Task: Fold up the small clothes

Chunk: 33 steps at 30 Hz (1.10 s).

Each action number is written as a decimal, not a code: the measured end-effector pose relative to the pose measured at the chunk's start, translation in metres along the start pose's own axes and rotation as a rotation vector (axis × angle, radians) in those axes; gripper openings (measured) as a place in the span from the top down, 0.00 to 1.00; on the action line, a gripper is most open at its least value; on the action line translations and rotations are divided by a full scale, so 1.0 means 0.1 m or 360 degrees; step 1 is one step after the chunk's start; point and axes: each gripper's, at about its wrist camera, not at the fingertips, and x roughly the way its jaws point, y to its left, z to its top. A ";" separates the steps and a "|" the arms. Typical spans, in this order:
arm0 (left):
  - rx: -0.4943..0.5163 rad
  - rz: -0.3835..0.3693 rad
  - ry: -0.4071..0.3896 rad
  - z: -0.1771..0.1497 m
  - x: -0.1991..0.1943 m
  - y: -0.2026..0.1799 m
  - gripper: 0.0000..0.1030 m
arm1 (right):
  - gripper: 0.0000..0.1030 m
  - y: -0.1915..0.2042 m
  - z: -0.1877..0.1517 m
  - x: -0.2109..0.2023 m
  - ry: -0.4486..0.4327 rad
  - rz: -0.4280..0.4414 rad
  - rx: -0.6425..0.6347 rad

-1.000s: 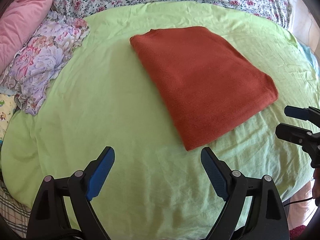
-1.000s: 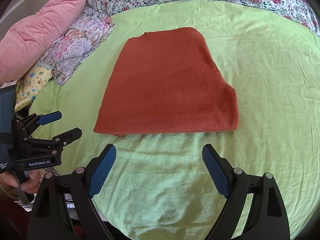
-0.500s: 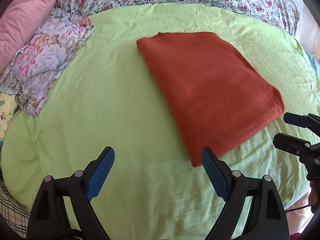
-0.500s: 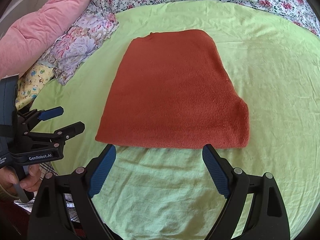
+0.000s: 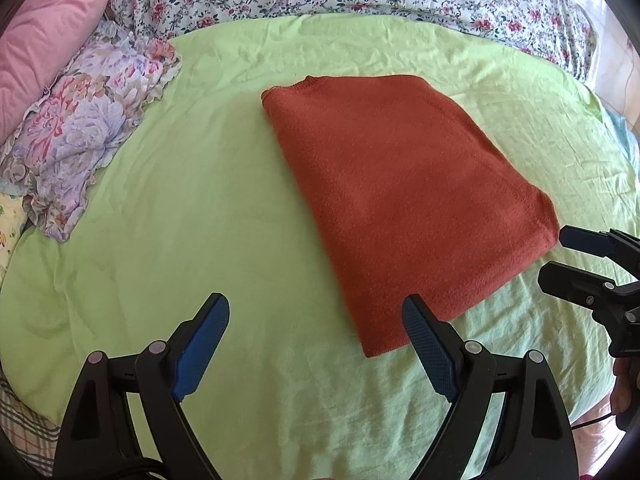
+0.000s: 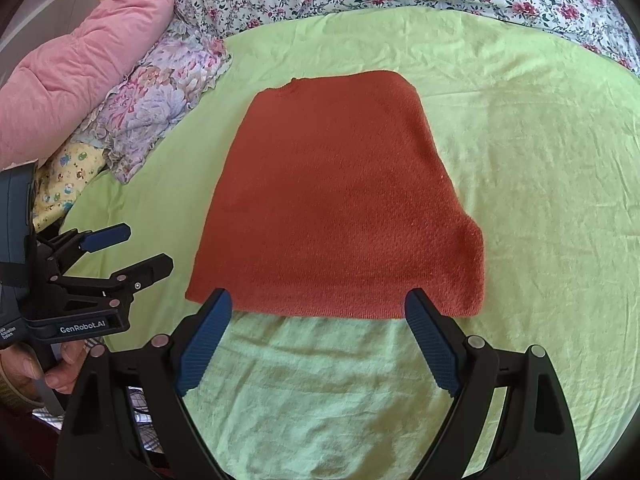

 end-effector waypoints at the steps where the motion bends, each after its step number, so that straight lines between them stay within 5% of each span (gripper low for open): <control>1: 0.0000 0.0001 -0.0003 0.01 0.00 0.00 0.14 | 0.14 0.00 0.00 -0.01 -0.0002 0.0002 0.0000; 33: -0.0016 -0.0025 -0.0005 0.16 0.06 0.01 0.13 | 0.14 0.01 0.14 0.04 -0.0011 0.0018 0.0000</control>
